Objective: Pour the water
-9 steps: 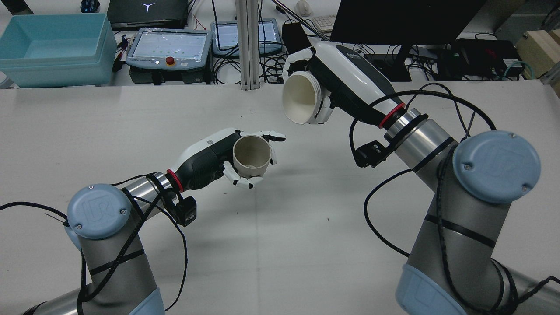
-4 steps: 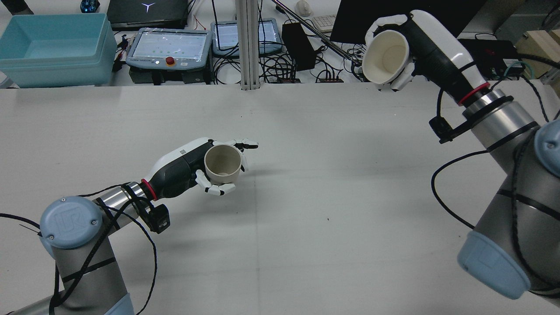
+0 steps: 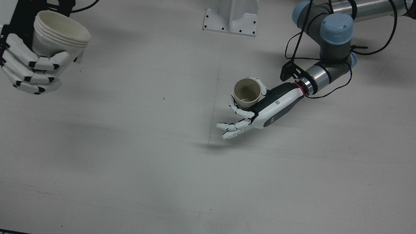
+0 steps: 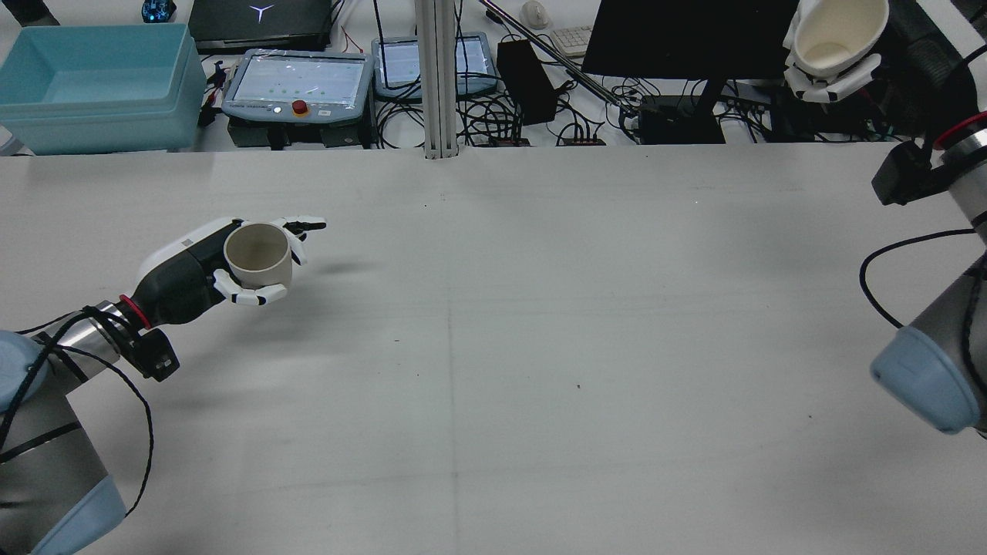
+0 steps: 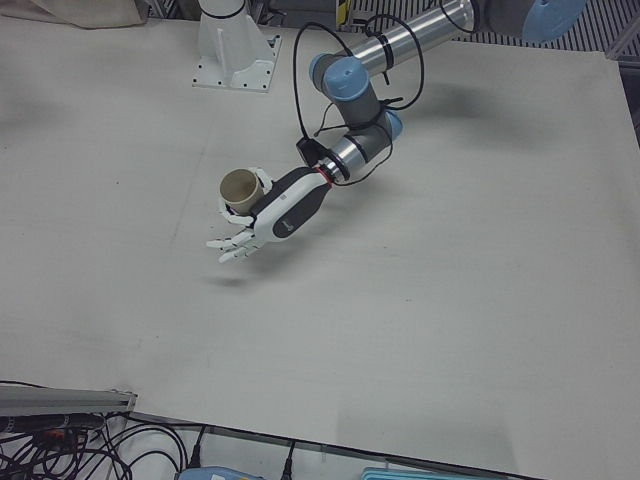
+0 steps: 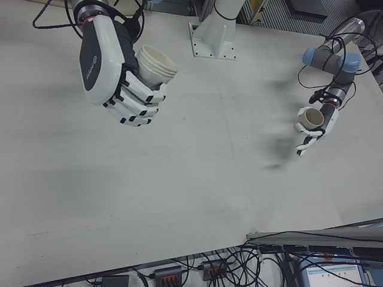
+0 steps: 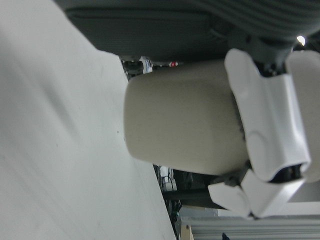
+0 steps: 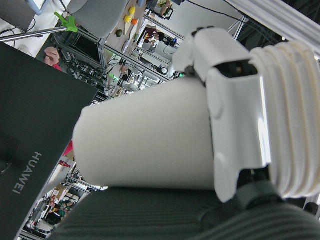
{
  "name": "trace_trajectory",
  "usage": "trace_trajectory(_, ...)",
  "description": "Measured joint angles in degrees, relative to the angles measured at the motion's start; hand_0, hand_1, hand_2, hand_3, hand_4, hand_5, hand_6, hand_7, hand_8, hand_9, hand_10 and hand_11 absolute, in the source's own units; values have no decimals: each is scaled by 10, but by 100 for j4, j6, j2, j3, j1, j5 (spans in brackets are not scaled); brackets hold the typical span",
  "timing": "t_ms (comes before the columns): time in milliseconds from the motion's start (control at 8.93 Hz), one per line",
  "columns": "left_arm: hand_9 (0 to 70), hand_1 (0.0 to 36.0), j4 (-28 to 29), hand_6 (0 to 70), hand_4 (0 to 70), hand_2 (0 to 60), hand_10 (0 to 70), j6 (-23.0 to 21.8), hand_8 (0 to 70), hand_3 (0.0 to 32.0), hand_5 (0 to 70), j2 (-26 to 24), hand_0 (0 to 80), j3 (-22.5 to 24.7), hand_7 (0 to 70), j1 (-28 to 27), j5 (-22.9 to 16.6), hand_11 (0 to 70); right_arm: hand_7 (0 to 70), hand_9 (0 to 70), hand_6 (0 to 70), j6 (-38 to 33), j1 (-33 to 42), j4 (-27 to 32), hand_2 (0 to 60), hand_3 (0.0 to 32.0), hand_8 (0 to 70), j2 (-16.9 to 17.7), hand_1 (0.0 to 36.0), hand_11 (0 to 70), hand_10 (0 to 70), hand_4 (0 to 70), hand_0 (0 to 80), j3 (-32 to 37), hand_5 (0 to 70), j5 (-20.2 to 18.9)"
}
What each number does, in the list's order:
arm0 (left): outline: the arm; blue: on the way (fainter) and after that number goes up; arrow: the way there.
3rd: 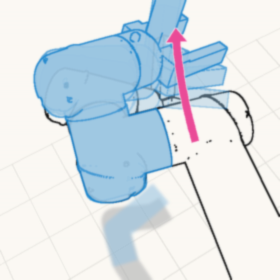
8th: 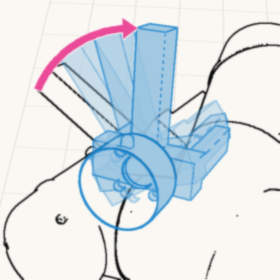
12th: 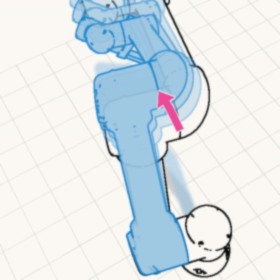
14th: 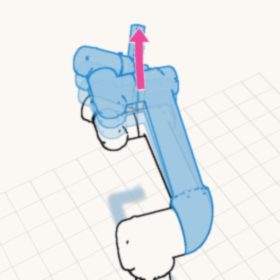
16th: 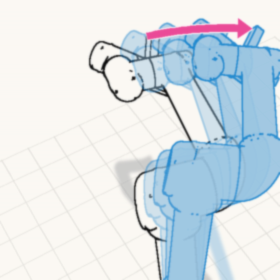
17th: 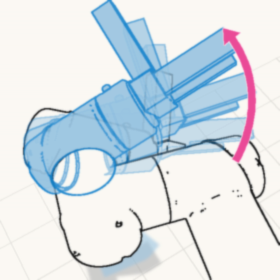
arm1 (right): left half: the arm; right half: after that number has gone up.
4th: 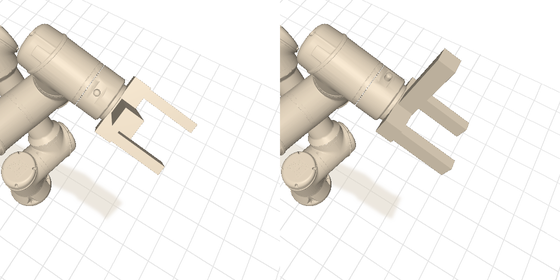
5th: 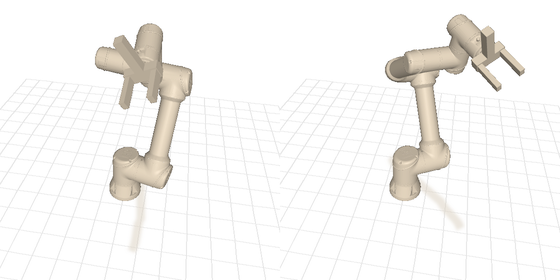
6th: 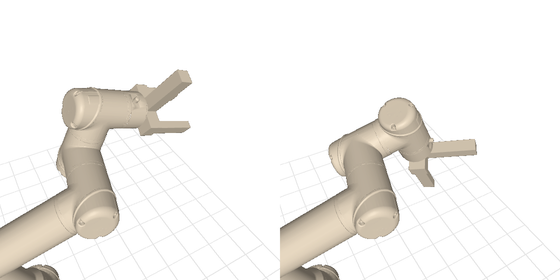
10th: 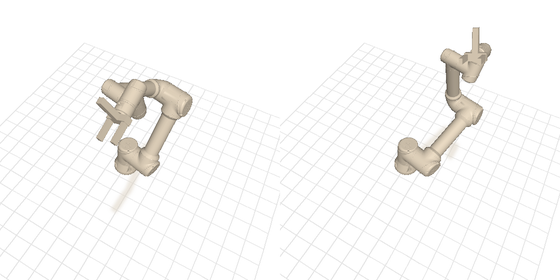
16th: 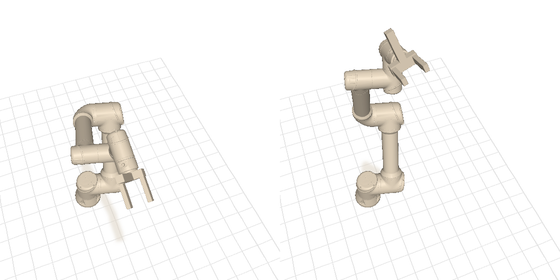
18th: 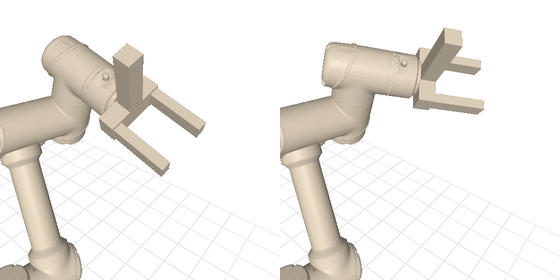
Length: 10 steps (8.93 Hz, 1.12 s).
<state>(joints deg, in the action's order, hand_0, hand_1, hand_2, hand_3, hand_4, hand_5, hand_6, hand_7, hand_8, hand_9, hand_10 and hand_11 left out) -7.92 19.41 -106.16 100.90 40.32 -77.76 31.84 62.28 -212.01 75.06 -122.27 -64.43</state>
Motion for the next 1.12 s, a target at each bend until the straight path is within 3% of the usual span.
trace_trajectory(112,81,340,298,146,700,600,50,-161,62,0,700,326,561,-128,206,339,-13,80,700,529,537,-524,124,586,600,0,401,194,360,590,395,373,800,431,700,-173)
trace_trajectory(224,81,335,637,147,700,600,50,-309,61,0,700,669,558,-304,207,696,-22,80,700,527,522,-1141,211,1399,600,0,400,438,360,570,378,343,800,1047,700,-322)
trace_trajectory(336,80,325,910,143,700,600,51,-383,60,0,700,926,556,-457,207,962,-25,82,700,548,518,-1513,263,2111,600,0,414,666,360,606,406,308,800,1548,700,-385)
trace_trajectory(672,78,316,1586,131,700,600,54,-428,57,0,700,1570,550,-856,200,1320,-17,85,700,604,554,-2194,277,4580,600,0,458,1035,360,643,432,326,800,3794,700,-395)
trace_trajectory(784,80,298,1908,120,700,600,58,-391,57,0,700,1759,549,-1013,197,1330,8,91,700,603,550,-2292,261,5160,600,0,458,948,360,643,432,324,800,4558,700,-383)
trace_trajectory(896,85,306,2324,114,700,600,63,-331,60,0,700,1881,551,-1255,200,1329,154,98,700,600,538,-2350,255,5518,600,0,456,857,360,649,436,302,800,5106,700,-373)
trace_trajectory(1120,82,296,2979,110,700,600,63,-211,59,0,700,1956,543,-1818,197,1306,688,98,700,601,537,-2419,251,5797,600,0,457,783,360,647,435,303,800,5575,700,-364)
